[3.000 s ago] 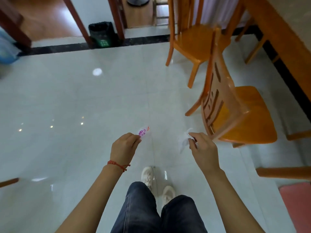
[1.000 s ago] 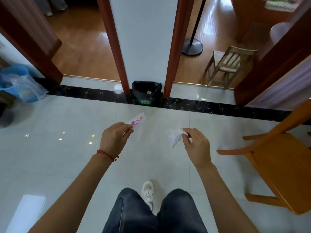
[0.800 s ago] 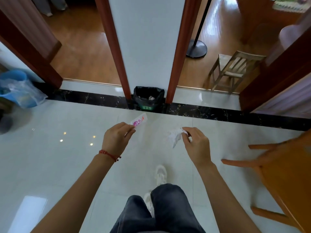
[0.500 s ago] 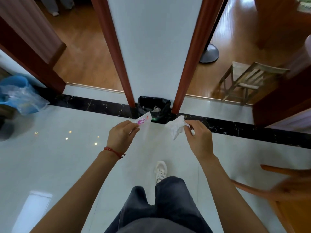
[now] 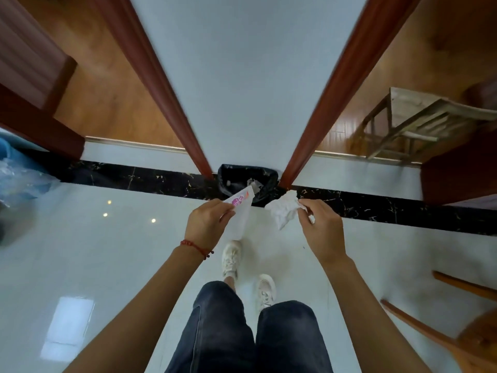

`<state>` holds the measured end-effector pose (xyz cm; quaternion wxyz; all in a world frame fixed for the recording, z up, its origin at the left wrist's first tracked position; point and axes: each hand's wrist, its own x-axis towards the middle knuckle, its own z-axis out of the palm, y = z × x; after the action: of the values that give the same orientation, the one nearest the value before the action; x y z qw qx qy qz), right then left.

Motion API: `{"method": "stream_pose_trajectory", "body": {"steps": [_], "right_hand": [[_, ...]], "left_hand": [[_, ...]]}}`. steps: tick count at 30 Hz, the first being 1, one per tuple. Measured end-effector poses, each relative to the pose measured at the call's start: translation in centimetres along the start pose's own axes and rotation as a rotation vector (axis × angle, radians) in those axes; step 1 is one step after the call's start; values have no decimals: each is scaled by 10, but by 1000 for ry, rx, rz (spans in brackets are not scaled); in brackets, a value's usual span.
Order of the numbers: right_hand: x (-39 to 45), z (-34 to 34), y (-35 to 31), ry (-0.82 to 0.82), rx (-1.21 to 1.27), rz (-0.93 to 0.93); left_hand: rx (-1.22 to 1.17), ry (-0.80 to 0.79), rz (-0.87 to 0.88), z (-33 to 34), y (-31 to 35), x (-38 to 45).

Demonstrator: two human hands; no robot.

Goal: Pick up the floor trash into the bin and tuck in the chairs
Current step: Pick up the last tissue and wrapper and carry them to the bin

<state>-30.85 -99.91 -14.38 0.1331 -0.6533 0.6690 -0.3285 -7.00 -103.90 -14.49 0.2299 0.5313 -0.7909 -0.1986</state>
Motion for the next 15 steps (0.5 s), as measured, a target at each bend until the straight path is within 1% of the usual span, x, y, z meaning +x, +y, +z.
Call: {"method": "stream_pose_trajectory", "body": {"steps": [5,9,15], "right_hand": [[24,40,13,7,-21,90],[41,76,27,-12,-30,155],[61,137,64,-35,-9,246]], "left_hand": [[-6,-82,42,22,-46,40],[5,-135,35,47,-84,66],[12,-168,21,100,-130,99]]}}
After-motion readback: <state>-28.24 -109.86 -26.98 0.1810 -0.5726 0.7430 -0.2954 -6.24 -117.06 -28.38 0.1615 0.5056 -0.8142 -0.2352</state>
